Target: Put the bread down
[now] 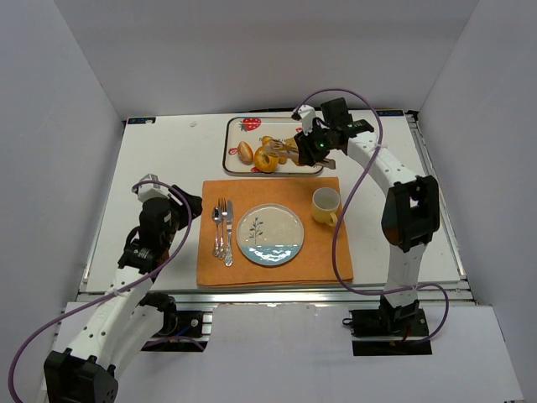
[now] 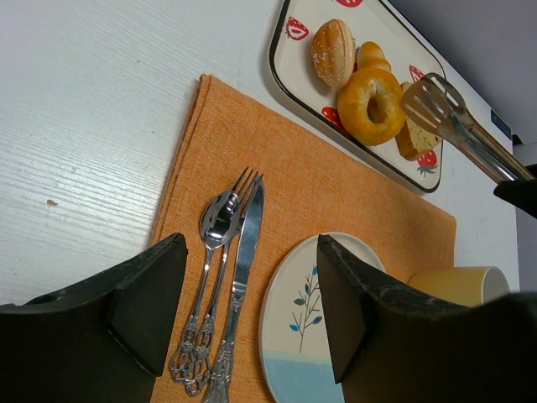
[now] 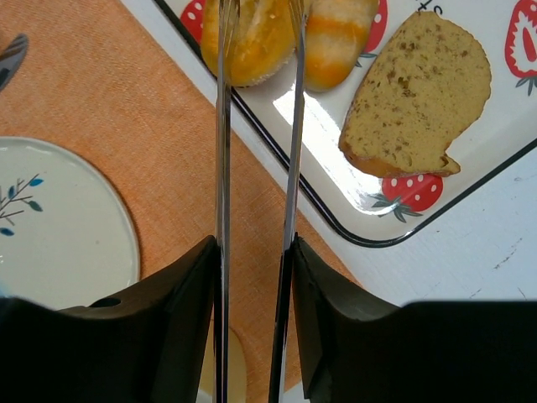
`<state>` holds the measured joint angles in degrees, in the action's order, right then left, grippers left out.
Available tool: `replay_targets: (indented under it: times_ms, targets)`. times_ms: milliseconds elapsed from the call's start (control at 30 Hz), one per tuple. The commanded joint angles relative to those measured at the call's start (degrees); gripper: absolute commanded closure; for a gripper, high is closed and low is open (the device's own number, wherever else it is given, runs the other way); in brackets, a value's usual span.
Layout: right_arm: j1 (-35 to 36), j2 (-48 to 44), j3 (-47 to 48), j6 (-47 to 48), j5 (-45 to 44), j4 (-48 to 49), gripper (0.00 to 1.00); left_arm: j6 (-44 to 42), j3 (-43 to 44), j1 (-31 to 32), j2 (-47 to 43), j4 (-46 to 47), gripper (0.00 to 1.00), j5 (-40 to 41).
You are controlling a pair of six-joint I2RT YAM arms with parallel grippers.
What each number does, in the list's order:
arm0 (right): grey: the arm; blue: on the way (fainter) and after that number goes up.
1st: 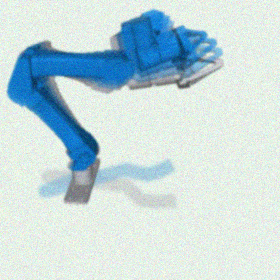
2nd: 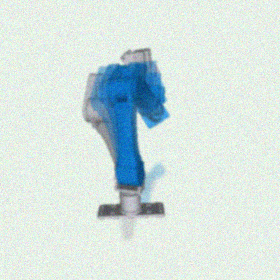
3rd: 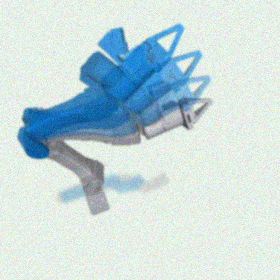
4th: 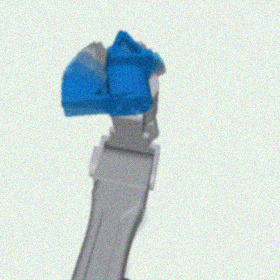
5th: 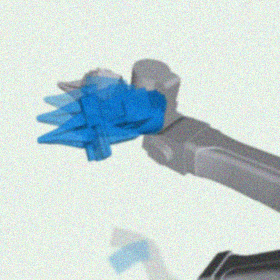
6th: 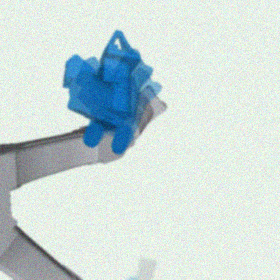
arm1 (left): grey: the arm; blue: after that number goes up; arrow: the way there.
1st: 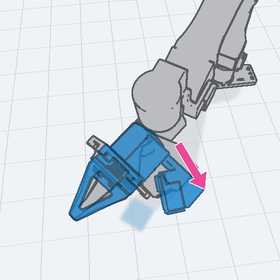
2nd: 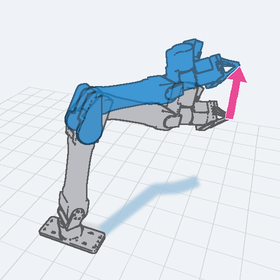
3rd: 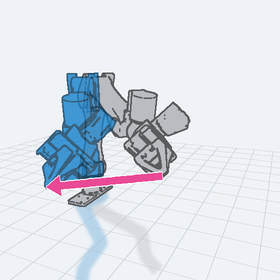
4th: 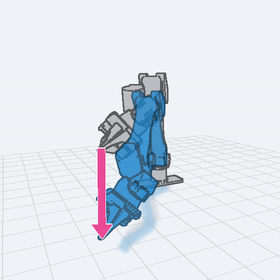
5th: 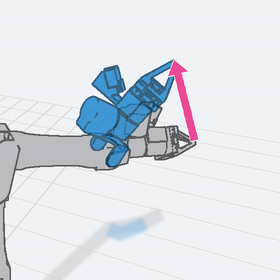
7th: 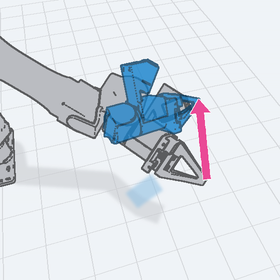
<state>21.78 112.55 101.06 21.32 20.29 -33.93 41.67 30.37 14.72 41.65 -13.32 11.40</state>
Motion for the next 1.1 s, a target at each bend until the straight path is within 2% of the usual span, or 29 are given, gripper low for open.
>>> replay_targets:
  times_ms: [0, 467, 833, 967, 1067]
  targets:
    - [0.37, 1.35, 3.79, -0.84, -2.54, 3.17, 0.55, 0.25, -0.4, -0.22, -0.08, 0.93, 0.27, 0.55]
    - [0.98, 3.02, 3.8, -1.28, -3.86, 3.79, 0.5, 0.08, -0.14, -0.31, 1.42, 2.07, 0.27, 0.82]
    - [1.25, 4.52, 3.1, -3.74, -5.0, 4.05, 0.5, -0.1, 0.04, -0.31, 2.56, 2.77, 0.27, 0.73]
    - [1.33, 4.78, 2.57, -5.32, -5.88, 4.4, 0.52, -0.1, 0.04, -0.22, 2.74, 2.95, 0.27, 0.73]
    - [1.42, 4.69, 2.04, -5.94, -5.71, 4.23, 0.6, -0.1, 0.13, -0.22, 2.74, 2.86, 0.27, 0.91]
